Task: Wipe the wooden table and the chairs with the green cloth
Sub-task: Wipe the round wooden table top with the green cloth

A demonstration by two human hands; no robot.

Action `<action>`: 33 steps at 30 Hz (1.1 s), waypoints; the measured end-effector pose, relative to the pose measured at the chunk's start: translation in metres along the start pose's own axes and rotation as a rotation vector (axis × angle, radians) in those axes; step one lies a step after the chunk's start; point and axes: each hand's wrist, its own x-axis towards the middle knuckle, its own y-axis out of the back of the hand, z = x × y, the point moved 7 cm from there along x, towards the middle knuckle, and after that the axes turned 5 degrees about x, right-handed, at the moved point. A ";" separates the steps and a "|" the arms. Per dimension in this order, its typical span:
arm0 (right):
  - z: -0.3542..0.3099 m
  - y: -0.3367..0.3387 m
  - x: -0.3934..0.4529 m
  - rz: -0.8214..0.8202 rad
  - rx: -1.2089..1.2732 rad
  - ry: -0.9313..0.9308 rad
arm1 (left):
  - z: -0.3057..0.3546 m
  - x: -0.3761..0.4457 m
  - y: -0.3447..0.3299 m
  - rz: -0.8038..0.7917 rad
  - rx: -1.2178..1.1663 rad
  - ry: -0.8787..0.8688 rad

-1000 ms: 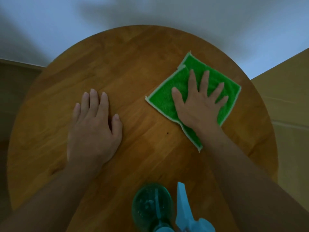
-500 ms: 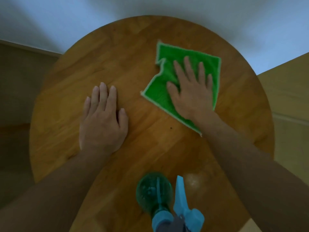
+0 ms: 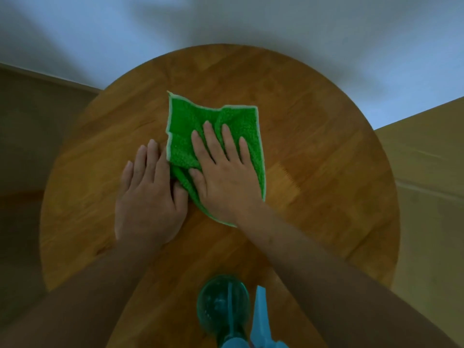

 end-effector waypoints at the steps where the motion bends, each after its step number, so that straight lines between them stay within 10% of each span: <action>1: 0.009 0.002 0.001 0.002 0.011 -0.005 | -0.001 0.000 0.000 0.000 -0.009 0.002; 10: 0.138 0.035 -0.006 0.231 0.132 -0.627 | -0.003 -0.001 0.001 -0.001 -0.001 -0.001; 20: 0.020 -0.005 -0.054 0.038 0.110 0.015 | -0.001 0.001 0.000 -0.024 0.006 -0.005; 28: 0.124 0.030 -0.023 0.292 0.162 -0.515 | -0.001 0.000 0.000 -0.018 0.028 0.001; 33: 0.040 0.007 -0.039 0.195 0.136 -0.282 | -0.002 0.002 -0.001 -0.037 0.026 0.006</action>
